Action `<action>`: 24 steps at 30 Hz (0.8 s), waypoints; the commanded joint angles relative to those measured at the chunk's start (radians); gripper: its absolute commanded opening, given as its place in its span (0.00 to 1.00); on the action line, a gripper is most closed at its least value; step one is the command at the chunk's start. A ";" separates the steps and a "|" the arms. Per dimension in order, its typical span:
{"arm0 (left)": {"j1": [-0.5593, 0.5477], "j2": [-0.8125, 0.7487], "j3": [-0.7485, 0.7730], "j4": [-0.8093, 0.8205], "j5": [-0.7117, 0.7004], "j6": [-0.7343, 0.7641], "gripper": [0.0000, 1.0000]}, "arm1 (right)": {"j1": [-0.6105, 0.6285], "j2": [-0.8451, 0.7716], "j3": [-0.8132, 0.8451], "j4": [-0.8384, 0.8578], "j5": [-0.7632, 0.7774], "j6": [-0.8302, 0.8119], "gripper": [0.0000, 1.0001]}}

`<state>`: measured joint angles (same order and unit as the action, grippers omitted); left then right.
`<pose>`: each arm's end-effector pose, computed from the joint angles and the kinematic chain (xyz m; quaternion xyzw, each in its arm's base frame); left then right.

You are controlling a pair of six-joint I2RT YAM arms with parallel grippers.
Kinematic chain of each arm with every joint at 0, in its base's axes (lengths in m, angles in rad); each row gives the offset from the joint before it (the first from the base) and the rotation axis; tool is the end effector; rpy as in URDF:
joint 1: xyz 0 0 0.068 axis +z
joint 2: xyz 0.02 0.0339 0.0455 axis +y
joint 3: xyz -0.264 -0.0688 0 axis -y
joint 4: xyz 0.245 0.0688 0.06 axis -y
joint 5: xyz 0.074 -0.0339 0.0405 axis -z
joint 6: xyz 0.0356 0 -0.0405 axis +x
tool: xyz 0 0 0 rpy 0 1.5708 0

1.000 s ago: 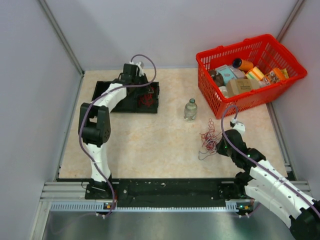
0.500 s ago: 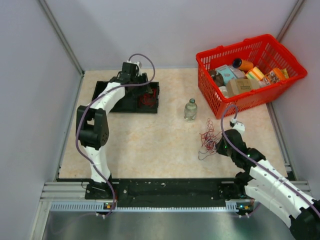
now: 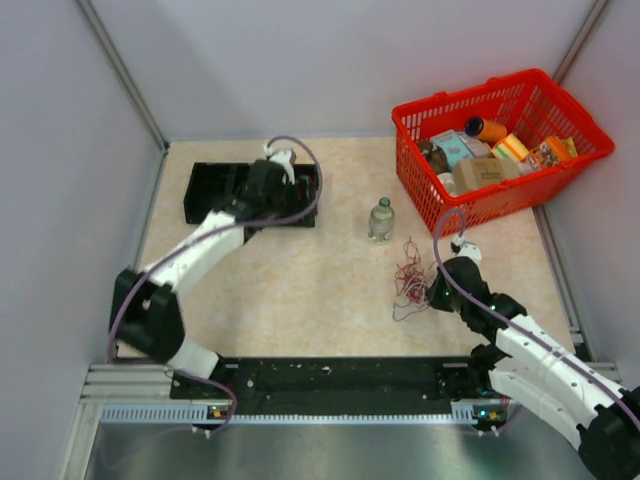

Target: Untangle the cables

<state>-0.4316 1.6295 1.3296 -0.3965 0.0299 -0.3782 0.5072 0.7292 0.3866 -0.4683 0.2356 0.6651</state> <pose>0.3368 -0.1563 0.2917 0.0305 0.9053 -0.1792 0.3838 0.1342 0.0650 0.1849 0.1162 0.9159 0.1128 0.3672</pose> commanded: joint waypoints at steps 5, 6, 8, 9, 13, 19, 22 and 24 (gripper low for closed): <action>-0.257 -0.352 -0.512 0.485 0.317 -0.162 0.73 | 0.001 0.081 -0.021 0.258 -0.405 -0.113 0.02; -0.289 -0.362 -0.553 0.508 0.315 -0.172 0.74 | 0.007 0.081 -0.035 0.295 -0.448 -0.105 0.02; -0.350 -0.376 -0.618 0.567 0.306 -0.169 0.76 | 0.022 0.084 -0.051 0.356 -0.521 -0.095 0.02; -0.383 -0.372 -0.628 0.584 0.301 -0.139 0.77 | 0.033 0.093 -0.051 0.376 -0.547 -0.091 0.02; -0.447 -0.283 -0.542 0.448 0.207 -0.010 0.76 | 0.057 0.119 -0.035 0.378 -0.581 -0.111 0.02; -0.412 -0.034 -0.322 0.220 0.179 -0.102 0.73 | 0.068 0.136 -0.026 0.350 -0.567 -0.133 0.02; -0.412 -0.040 -0.348 0.246 0.140 -0.137 0.65 | 0.071 0.124 -0.025 0.338 -0.539 -0.134 0.03; -0.414 -0.081 -0.386 0.260 0.102 -0.157 0.63 | 0.073 0.115 -0.023 0.326 -0.526 -0.142 0.03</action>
<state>-0.8413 1.6070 0.9760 -0.1265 0.1947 -0.4877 0.5678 0.8642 0.3340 -0.1574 -0.3077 0.5495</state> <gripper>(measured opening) 0.646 0.031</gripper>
